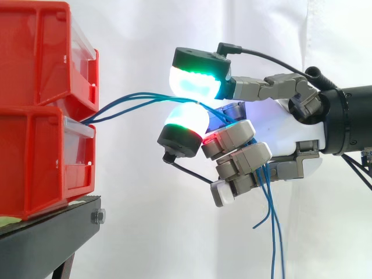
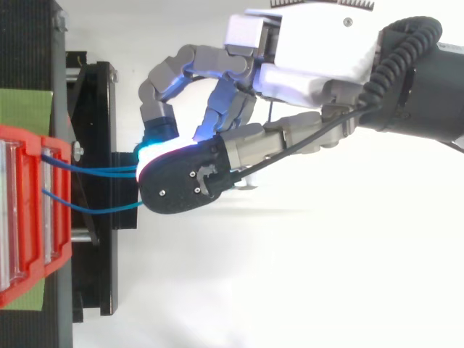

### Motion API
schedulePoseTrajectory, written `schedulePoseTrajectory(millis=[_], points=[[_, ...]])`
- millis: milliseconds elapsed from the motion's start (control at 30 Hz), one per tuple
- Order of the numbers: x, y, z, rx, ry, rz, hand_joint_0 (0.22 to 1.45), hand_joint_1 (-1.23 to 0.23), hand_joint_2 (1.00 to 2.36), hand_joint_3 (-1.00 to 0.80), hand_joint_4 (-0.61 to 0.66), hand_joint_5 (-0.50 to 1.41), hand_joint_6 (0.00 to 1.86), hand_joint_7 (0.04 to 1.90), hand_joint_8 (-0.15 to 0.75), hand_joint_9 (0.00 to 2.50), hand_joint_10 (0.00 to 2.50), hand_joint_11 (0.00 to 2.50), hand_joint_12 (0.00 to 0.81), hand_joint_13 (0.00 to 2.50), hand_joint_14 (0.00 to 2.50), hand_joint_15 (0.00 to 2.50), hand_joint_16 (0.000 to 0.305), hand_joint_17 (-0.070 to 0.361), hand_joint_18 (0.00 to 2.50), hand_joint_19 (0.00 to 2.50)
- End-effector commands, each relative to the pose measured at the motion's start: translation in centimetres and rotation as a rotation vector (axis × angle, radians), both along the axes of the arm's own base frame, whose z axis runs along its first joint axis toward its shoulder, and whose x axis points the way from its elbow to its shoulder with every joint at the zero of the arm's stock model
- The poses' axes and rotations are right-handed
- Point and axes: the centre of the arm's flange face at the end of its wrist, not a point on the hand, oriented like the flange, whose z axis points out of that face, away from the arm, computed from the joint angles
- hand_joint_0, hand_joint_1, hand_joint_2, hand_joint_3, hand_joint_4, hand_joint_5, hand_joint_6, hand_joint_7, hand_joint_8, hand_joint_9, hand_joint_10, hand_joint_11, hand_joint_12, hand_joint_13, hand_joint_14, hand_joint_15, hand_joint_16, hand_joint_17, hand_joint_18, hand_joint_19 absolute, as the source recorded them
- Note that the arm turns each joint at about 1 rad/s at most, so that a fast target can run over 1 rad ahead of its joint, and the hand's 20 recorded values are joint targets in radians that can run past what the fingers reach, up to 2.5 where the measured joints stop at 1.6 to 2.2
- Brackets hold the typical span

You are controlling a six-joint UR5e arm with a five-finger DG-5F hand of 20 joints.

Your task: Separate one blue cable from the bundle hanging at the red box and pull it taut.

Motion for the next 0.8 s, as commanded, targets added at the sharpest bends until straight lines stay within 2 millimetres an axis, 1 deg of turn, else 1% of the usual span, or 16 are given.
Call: schedulePoseTrajectory(millis=[0, 33, 67, 267, 333, 433, 533, 633, 767], points=[[-0.01, -0.01, -0.02, 0.0, 0.001, 0.0, 0.76, -0.84, 1.01, -0.39, 0.0, -0.18, 0.95, 1.13, 0.299, 1.17, 0.11, 1.66, 0.334, 1.29, 0.01, 1.68, 0.049, 0.111, 0.81, 0.74], [-0.01, -0.01, -0.02, 0.0, 0.001, 0.0, 0.77, -0.85, 1.0, -0.45, 0.01, -0.18, 0.95, 1.11, 0.298, 1.17, 0.11, 1.66, 0.333, 1.29, 0.01, 1.67, 0.05, 0.112, 0.8, 0.74], [-0.01, -0.01, -0.02, 0.0, 0.001, 0.0, 0.77, -0.86, 1.0, -0.5, 0.03, -0.19, 0.94, 1.14, 0.301, 1.16, 0.09, 1.66, 0.334, 1.28, 0.01, 1.67, 0.05, 0.112, 0.8, 0.73], [0.0, 0.11, -0.02, 0.0, 0.001, 0.001, 0.72, -0.86, 1.0, -0.5, 0.08, -0.18, 0.94, 1.18, 0.309, 1.17, 0.1, 1.63, 0.336, 1.28, 0.01, 1.65, 0.049, 0.11, 0.81, 0.74], [-0.01, -0.01, -0.07, 0.0, -0.001, 0.0, 0.71, -0.85, 1.0, -0.5, 0.08, -0.18, 0.94, 1.18, 0.308, 1.17, 0.1, 1.64, 0.329, 1.29, 0.01, 1.64, 0.048, 0.109, 0.81, 0.74], [0.05, 0.12, -0.11, 0.0, -0.001, 0.001, 0.7, -0.85, 1.0, -0.5, 0.04, -0.18, 0.94, 1.18, 0.298, 1.19, 0.09, 1.65, 0.327, 1.3, 0.01, 1.65, 0.048, 0.109, 0.82, 0.73], [0.0, 0.11, -0.07, 0.0, -0.001, 0.001, 0.69, -0.88, 1.0, -0.5, 0.05, -0.17, 0.95, 1.12, 0.299, 1.19, 0.09, 1.66, 0.33, 1.3, 0.01, 1.65, 0.048, 0.108, 0.82, 0.74], [-0.01, 0.11, -0.08, 0.001, 0.001, 0.001, 0.63, -0.92, 1.0, -0.5, 0.08, -0.17, 0.94, 1.06, 0.302, 1.19, 0.09, 1.65, 0.328, 1.3, 0.01, 1.66, 0.048, 0.109, 0.82, 0.74], [0.0, 0.11, -0.07, 0.002, -0.001, 0.001, 0.59, -0.96, 1.0, -0.5, 0.09, -0.16, 0.94, 1.06, 0.304, 1.2, 0.1, 1.65, 0.333, 1.31, 0.01, 1.67, 0.048, 0.109, 0.82, 0.75]])
